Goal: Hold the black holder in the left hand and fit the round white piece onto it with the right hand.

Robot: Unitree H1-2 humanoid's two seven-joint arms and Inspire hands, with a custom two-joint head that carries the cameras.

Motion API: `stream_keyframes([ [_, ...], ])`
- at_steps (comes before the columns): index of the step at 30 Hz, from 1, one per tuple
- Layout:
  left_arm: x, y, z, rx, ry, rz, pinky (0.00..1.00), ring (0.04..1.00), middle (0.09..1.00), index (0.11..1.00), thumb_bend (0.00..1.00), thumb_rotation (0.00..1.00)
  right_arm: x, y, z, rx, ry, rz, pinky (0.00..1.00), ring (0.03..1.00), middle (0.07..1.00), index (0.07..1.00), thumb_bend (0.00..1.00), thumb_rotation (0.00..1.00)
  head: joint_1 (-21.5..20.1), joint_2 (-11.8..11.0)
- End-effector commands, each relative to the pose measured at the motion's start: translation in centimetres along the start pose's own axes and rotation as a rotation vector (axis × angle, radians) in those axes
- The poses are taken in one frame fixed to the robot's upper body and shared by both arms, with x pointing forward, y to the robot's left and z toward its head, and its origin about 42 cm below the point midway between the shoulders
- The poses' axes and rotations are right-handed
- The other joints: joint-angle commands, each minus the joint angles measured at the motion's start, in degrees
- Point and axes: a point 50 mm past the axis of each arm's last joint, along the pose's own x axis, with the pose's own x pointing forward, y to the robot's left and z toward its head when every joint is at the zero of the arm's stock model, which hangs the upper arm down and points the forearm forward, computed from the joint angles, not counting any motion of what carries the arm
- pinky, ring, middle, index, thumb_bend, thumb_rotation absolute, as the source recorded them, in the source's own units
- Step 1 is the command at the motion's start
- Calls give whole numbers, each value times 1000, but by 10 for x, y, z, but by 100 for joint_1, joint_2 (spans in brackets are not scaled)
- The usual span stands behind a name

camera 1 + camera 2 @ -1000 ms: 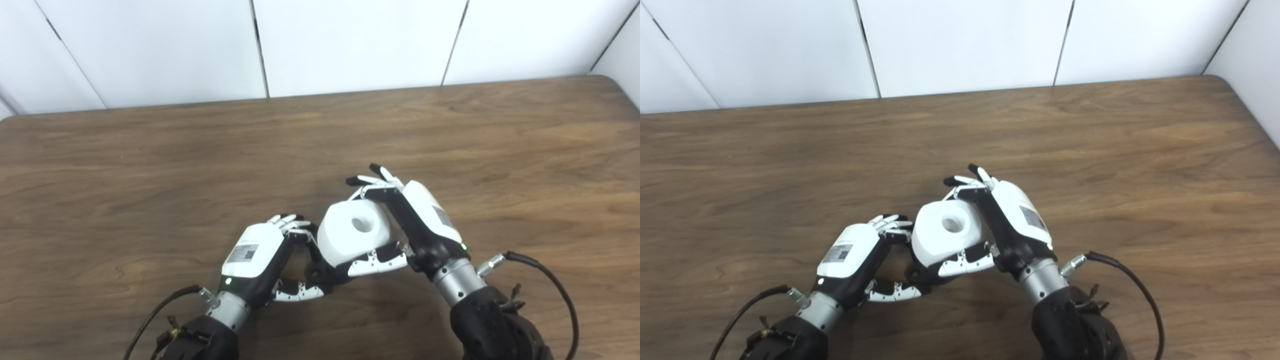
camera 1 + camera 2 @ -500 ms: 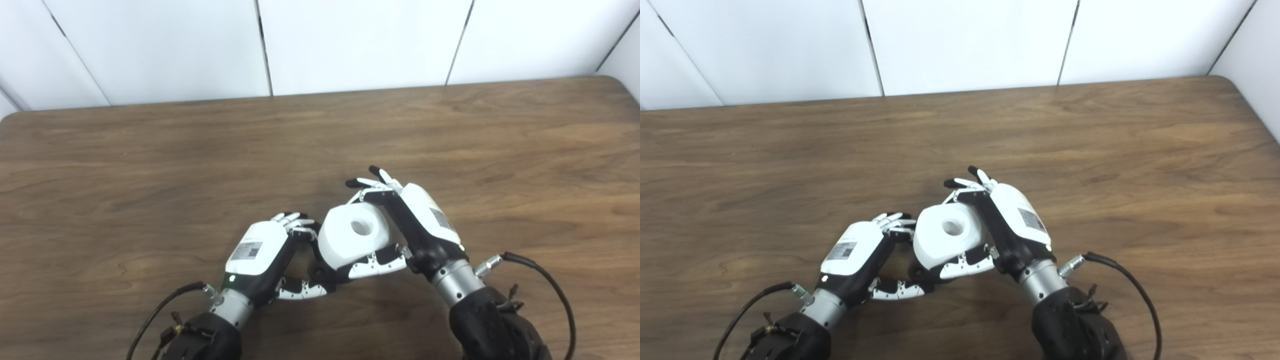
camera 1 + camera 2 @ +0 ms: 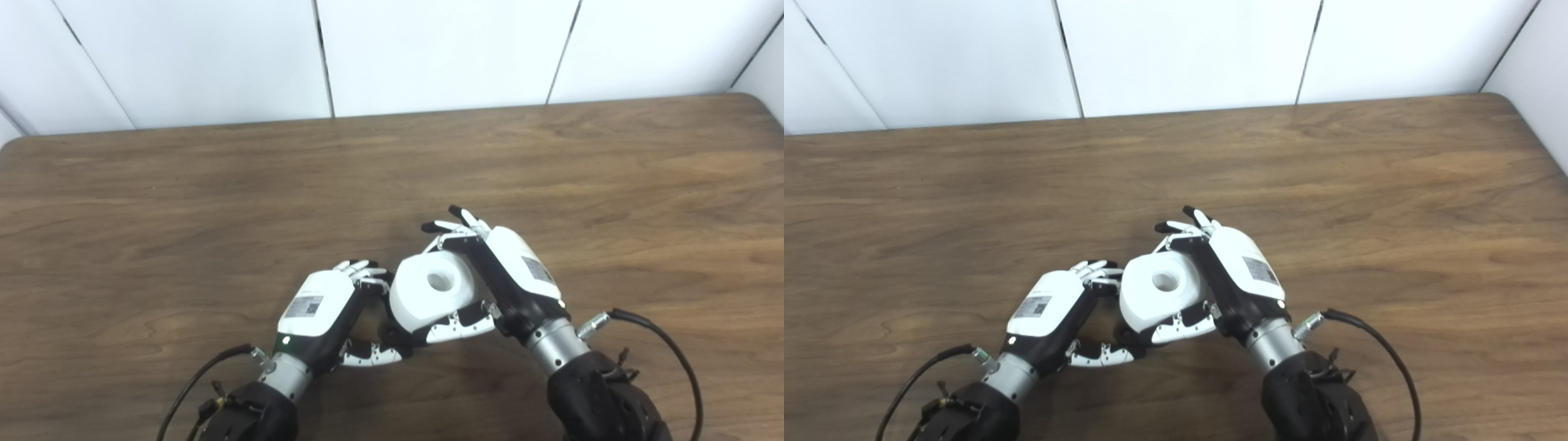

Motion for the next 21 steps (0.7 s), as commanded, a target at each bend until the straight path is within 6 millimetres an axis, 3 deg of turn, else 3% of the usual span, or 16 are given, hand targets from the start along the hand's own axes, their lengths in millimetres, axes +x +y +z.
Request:
stream_keyframes([
  [1,-1,-10,0,1,15,-73,911,895,809,487,521,50,-8,0,-1,-49,-40,8,1000,986,844,483,525,136,-7,14],
  [21,3,-7,5,5,21,-73,917,905,812,488,521,51,-8,8,-14,-163,-53,50,1000,1000,849,483,524,134,36,65],
])
